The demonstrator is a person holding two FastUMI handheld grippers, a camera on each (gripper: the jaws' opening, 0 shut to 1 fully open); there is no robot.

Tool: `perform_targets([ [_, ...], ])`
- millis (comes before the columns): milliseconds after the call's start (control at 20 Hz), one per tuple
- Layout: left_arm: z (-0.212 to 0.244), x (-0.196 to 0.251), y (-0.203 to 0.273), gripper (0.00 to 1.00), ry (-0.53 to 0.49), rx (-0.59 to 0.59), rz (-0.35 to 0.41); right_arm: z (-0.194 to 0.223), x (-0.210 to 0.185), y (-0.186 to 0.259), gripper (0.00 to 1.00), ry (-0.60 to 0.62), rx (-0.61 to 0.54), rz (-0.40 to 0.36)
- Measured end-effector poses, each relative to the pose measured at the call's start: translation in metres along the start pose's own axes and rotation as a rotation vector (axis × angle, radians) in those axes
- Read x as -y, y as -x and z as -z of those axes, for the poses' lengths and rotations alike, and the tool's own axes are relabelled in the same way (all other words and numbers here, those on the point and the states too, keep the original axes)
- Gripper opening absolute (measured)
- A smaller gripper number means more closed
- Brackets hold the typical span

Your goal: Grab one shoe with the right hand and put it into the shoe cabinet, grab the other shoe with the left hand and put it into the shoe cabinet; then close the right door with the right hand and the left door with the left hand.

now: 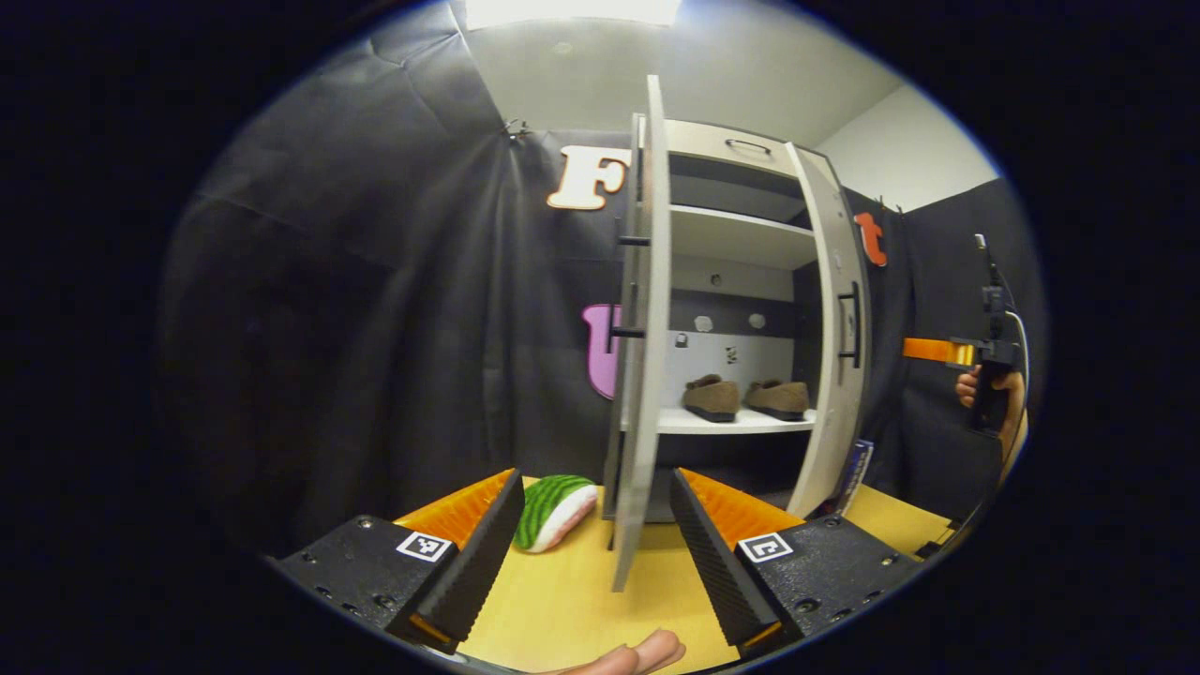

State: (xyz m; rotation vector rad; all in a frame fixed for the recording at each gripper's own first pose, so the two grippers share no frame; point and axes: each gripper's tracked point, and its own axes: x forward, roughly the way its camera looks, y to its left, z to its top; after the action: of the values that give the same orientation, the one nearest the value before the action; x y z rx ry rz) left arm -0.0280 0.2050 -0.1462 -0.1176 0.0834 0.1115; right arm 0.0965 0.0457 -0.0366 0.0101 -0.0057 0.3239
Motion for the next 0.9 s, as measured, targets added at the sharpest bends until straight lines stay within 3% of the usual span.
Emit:
perform_targets([
  [100, -0.002, -0.024, -0.007, 0.91, -0.006, -0.006, -0.052, 0.007, -0.010, 0.011, 0.95, 0.007, 0.002, 0.009],
  [200, -0.006, -0.034, -0.022, 0.95, 0.003, -0.015, -0.058, 0.009, -0.013, 0.022, 0.99, 0.022, 0.014, 0.058],
  [400, -0.025, -0.035, -0.052, 0.92, 0.030, 0.004, 0.010, 0.021, -0.034, 0.049, 0.99, 0.016, 0.016, 0.096],
  [450, -0.032, -0.039, -0.062, 0.92, 0.047, 0.007, 0.018, 0.024, -0.040, 0.056, 0.95, 0.003, 0.018, 0.094],
  [500, -0.040, -0.041, -0.073, 0.95, 0.069, 0.009, 0.030, 0.026, -0.045, 0.062, 0.99, -0.008, 0.020, 0.090],
  [550, -0.050, -0.042, -0.082, 0.92, 0.086, 0.016, 0.048, 0.029, -0.048, 0.068, 0.99, -0.018, 0.021, 0.086],
  [650, -0.069, -0.046, -0.101, 0.95, 0.082, 0.028, 0.057, 0.032, -0.050, 0.076, 0.99, -0.033, 0.023, 0.087],
  [700, -0.077, -0.050, -0.109, 0.91, 0.068, 0.034, 0.057, 0.032, -0.049, 0.080, 0.99, -0.037, 0.023, 0.092],
  [750, -0.083, -0.051, -0.116, 0.95, 0.071, 0.036, 0.058, 0.031, -0.047, 0.084, 0.99, -0.041, 0.026, 0.098],
  [900, -0.094, -0.041, -0.131, 0.91, 0.079, 0.015, 0.082, 0.029, -0.040, 0.091, 0.99, -0.037, 0.034, 0.117],
])
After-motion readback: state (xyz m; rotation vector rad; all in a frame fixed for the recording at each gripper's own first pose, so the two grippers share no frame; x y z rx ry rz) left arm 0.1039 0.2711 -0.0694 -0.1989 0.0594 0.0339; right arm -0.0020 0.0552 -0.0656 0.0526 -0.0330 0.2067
